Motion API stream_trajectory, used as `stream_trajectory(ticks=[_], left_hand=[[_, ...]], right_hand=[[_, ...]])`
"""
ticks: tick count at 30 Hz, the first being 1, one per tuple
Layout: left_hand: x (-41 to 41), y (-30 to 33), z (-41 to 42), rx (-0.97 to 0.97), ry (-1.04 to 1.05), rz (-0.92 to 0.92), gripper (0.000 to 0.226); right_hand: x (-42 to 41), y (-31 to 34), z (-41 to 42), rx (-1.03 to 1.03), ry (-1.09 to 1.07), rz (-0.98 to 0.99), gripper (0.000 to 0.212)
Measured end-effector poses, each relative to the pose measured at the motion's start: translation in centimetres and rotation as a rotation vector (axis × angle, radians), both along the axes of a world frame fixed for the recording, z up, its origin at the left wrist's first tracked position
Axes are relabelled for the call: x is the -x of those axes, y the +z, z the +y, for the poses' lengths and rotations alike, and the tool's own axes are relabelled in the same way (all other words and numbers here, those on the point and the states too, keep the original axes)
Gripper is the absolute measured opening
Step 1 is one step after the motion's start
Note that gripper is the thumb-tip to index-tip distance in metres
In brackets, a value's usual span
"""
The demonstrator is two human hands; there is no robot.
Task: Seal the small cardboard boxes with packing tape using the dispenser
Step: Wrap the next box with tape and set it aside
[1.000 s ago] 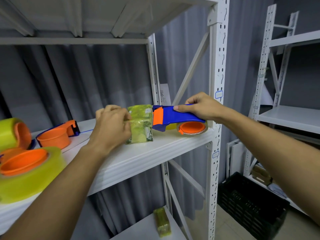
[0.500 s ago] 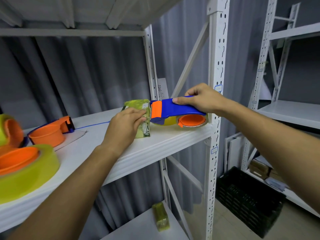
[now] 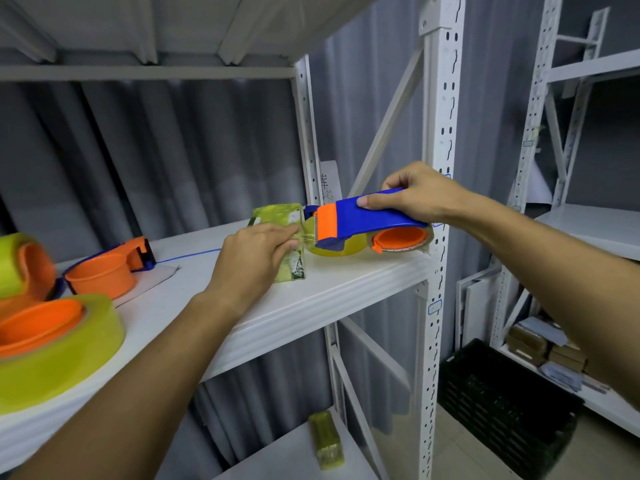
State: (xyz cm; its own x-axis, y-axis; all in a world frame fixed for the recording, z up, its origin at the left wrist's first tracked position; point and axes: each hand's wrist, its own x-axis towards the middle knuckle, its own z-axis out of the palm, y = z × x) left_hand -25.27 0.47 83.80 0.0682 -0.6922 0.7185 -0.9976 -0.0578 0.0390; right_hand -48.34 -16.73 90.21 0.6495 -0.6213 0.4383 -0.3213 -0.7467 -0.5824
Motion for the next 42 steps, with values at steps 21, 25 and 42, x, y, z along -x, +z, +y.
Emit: stream_trajectory(ticks=[21,25,42], left_hand=[[0.5,0.8,-1.7,0.045,0.177,0.043,0.020],[1.0,1.3,-1.7,0.005,0.209,0.050,0.021],[1.4,1.4,-1.6,0.047,0.176,0.164,0.013]], right_hand=[[-7.1,2.6,9.4,0.714,-0.440,0.267,0.043],[-8.1,2.1,10.8,0.803,-0.459,0.287,0.041],[-5.4,0.8,7.9,0.586,-0.457,0.224,0.041]])
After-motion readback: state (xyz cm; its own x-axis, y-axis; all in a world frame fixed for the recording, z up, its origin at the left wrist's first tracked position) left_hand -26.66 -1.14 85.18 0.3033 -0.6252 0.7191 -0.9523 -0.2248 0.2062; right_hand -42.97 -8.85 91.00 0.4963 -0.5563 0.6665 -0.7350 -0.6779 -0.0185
